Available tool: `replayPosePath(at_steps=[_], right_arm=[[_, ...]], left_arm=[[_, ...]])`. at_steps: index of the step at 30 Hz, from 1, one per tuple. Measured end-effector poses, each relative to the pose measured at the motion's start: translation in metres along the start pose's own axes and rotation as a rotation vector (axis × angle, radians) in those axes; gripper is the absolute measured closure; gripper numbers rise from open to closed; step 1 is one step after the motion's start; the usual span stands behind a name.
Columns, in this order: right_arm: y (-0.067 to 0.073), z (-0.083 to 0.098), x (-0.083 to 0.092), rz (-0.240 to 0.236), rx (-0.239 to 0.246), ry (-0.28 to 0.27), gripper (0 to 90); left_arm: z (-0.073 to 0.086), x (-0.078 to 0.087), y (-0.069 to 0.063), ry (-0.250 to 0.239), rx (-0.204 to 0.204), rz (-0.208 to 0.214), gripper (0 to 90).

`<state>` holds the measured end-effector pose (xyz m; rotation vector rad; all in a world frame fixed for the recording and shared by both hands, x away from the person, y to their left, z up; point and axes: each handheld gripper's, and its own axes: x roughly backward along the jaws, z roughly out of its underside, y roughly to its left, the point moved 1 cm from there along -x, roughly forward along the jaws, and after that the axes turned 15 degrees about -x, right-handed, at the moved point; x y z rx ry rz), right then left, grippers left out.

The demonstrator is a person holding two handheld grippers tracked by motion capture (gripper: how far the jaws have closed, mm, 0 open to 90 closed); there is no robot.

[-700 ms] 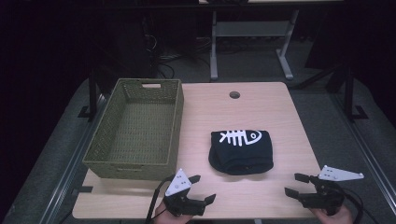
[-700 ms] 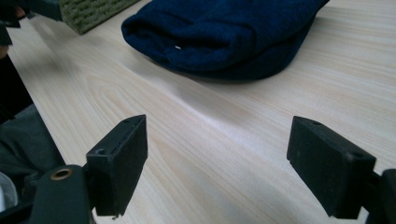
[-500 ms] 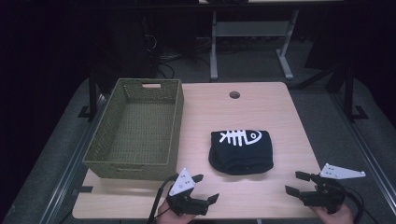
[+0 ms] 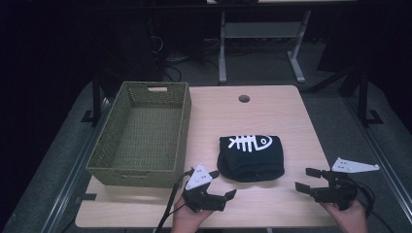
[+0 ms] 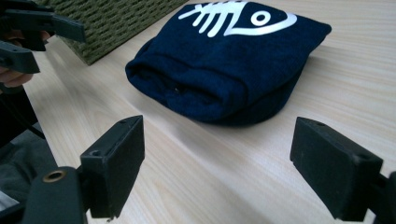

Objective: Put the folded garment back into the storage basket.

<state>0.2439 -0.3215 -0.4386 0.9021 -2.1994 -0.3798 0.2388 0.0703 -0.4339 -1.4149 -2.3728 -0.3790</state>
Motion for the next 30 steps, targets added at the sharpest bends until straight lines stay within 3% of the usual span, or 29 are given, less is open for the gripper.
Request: replayPosePath(at_steps=[6, 13, 18, 30], right_arm=[[-0.005, -0.012, -0.012, -0.002, -0.014, 0.038, 16.7], [-0.008, -0.023, -0.02, 0.013, -0.031, 0.067, 16.0], [-0.007, -0.028, -0.026, 0.017, -0.028, 0.076, 16.1], [-0.01, -0.045, -0.043, 0.042, -0.051, 0.12, 16.5]], left_arm=[[-0.003, -0.016, 0.008, 0.024, -0.001, -0.025, 19.1], [-0.003, -0.026, 0.023, 0.033, 0.062, -0.042, 19.0], [-0.009, -0.031, 0.027, 0.034, 0.05, -0.082, 19.9], [-0.015, -0.048, 0.05, 0.07, 0.128, -0.151, 19.5]])
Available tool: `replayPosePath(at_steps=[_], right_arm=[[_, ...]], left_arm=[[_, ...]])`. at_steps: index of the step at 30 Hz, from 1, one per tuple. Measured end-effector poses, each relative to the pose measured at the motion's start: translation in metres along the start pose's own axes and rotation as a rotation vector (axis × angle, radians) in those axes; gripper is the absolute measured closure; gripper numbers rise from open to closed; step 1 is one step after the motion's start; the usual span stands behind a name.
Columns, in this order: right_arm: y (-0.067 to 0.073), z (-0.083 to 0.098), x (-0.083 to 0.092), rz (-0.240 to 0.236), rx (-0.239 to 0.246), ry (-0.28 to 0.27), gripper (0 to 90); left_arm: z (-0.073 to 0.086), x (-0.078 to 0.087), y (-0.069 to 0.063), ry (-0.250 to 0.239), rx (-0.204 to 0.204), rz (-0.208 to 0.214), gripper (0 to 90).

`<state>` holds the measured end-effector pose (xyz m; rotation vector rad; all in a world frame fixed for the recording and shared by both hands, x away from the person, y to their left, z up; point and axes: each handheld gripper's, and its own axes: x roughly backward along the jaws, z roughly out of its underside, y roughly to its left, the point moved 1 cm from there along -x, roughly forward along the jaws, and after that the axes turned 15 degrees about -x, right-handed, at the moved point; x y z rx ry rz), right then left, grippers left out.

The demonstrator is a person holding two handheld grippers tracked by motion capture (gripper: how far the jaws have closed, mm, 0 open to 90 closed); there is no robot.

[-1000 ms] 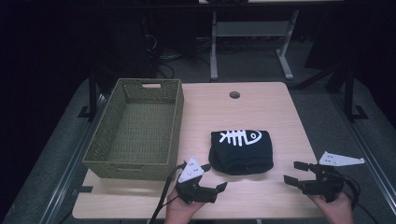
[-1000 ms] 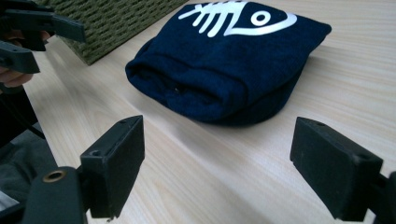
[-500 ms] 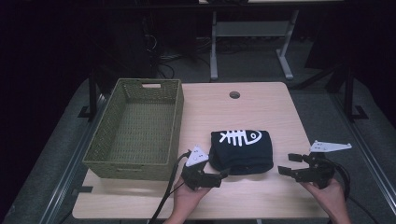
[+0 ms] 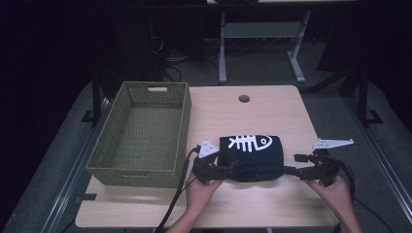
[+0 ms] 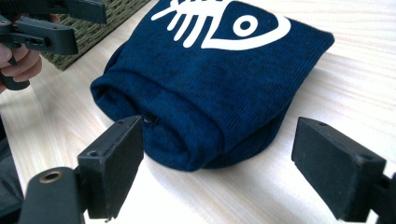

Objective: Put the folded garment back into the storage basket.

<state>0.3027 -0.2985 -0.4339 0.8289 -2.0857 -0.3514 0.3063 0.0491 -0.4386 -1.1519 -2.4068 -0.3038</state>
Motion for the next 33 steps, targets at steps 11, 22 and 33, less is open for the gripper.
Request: replayPosePath(at_steps=[11, 22, 33], right_arm=[[-0.005, -0.013, -0.006, 0.001, -0.032, -0.001, 17.8], [-0.023, -0.026, -0.021, 0.01, -0.103, 0.012, 19.7], [-0.043, -0.028, -0.046, 0.049, -0.189, 0.044, 28.7]], left_arm=[[-0.004, -0.017, 0.016, 0.043, 0.064, -0.028, 19.5], [0.001, -0.035, 0.03, 0.094, 0.133, -0.051, 19.8], [0.01, -0.051, 0.043, 0.148, 0.209, -0.027, 20.7]])
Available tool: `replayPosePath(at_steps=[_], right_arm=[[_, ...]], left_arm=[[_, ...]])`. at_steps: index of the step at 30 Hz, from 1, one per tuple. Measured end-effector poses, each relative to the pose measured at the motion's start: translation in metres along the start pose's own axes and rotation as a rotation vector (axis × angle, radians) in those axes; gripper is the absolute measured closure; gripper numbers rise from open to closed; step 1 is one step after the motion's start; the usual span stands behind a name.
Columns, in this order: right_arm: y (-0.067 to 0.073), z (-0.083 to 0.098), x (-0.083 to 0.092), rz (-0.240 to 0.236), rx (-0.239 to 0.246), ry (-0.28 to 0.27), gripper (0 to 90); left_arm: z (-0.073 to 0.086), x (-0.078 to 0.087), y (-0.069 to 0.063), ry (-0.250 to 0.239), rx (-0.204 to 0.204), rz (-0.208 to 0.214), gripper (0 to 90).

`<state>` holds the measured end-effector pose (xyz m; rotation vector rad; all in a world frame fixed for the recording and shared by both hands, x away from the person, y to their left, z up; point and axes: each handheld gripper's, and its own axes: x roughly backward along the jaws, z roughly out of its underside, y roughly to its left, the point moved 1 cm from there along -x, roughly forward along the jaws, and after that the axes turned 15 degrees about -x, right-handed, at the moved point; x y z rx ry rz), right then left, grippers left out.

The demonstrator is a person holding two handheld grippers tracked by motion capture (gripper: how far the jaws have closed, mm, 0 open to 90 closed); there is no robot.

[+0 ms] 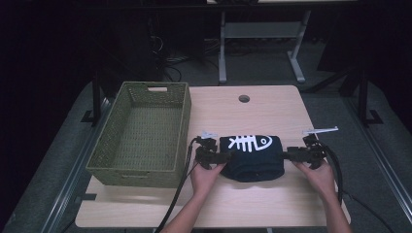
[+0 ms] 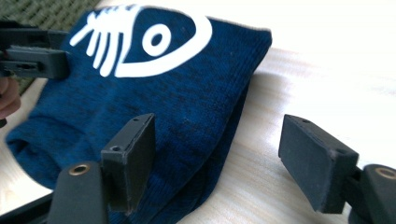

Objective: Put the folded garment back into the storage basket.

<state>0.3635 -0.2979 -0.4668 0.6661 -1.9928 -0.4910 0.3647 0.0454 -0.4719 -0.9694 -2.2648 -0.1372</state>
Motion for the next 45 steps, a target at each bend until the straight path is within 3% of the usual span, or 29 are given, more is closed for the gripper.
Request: replayPosePath(at_steps=[5, 12, 15, 28, 40, 45], right_arm=[[0.001, -0.001, -0.006, -0.004, -0.002, -0.005, 34.1], [0.004, 0.003, -0.018, -0.015, -0.006, 0.035, 45.6], [0.008, 0.004, -0.021, -0.008, 0.003, 0.04, 50.7], [0.021, 0.01, -0.022, 0.024, 0.052, 0.032, 74.8], [0.039, 0.012, -0.006, 0.05, 0.08, 0.006, 76.5], [0.047, 0.014, 0.006, 0.065, 0.096, -0.018, 76.5]], left_arm=[[0.003, -0.005, 0.0, 0.026, 0.029, 0.028, 21.1], [0.004, -0.007, -0.001, 0.022, 0.047, 0.078, 30.8], [0.003, -0.007, -0.001, 0.022, 0.058, 0.104, 37.5], [0.001, -0.005, -0.004, 0.009, 0.03, 0.113, 68.0], [-0.009, 0.007, -0.009, 0.002, -0.007, 0.118, 70.8], [-0.018, 0.017, -0.016, -0.013, -0.04, 0.121, 70.7]])
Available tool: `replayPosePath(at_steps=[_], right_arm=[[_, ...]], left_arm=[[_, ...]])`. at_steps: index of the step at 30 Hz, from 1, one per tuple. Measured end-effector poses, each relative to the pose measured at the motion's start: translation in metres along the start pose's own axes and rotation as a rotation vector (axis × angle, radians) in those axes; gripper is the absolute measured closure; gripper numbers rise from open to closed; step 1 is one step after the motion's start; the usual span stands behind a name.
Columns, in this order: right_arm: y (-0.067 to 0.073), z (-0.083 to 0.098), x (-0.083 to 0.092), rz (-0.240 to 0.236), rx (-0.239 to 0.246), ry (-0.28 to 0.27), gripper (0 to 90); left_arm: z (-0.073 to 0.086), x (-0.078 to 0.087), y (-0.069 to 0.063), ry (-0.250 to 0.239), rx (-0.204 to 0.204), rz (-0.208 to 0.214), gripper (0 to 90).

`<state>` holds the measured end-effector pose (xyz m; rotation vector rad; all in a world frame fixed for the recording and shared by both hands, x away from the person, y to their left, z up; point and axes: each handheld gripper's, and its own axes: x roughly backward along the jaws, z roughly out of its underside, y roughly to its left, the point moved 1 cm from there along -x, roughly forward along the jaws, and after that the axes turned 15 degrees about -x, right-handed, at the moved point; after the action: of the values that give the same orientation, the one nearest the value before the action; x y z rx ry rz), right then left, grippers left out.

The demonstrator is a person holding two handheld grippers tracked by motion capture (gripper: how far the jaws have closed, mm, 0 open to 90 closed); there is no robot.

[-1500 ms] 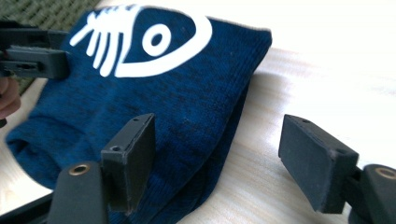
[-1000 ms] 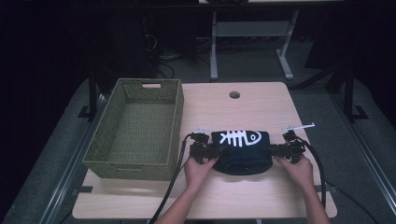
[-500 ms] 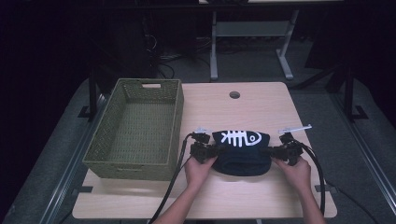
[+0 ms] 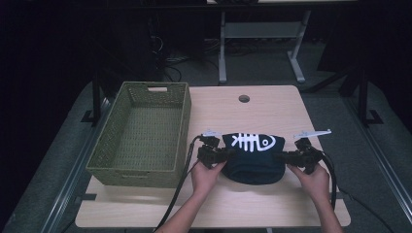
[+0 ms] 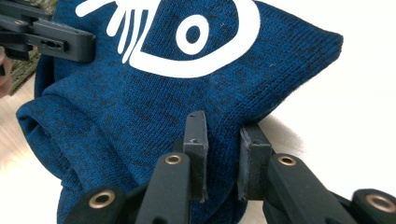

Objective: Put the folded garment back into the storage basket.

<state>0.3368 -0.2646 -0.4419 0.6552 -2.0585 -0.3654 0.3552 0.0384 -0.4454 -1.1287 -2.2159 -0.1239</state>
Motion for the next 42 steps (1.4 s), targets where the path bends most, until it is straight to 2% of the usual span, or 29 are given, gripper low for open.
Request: replayPosePath(at_steps=[12, 26, 42], right_arm=[[0.02, -0.004, 0.027, -0.014, 0.011, -0.058, 76.5], [0.041, -0.016, 0.045, -0.042, 0.028, -0.101, 76.4], [0.063, -0.033, 0.052, -0.091, 0.054, -0.123, 76.5]], left_arm=[[-0.021, 0.024, -0.009, -0.032, -0.043, 0.001, 70.8], [-0.041, 0.054, -0.013, -0.056, -0.076, -0.006, 70.7], [-0.056, 0.085, -0.003, -0.081, -0.108, -0.008, 70.5]])
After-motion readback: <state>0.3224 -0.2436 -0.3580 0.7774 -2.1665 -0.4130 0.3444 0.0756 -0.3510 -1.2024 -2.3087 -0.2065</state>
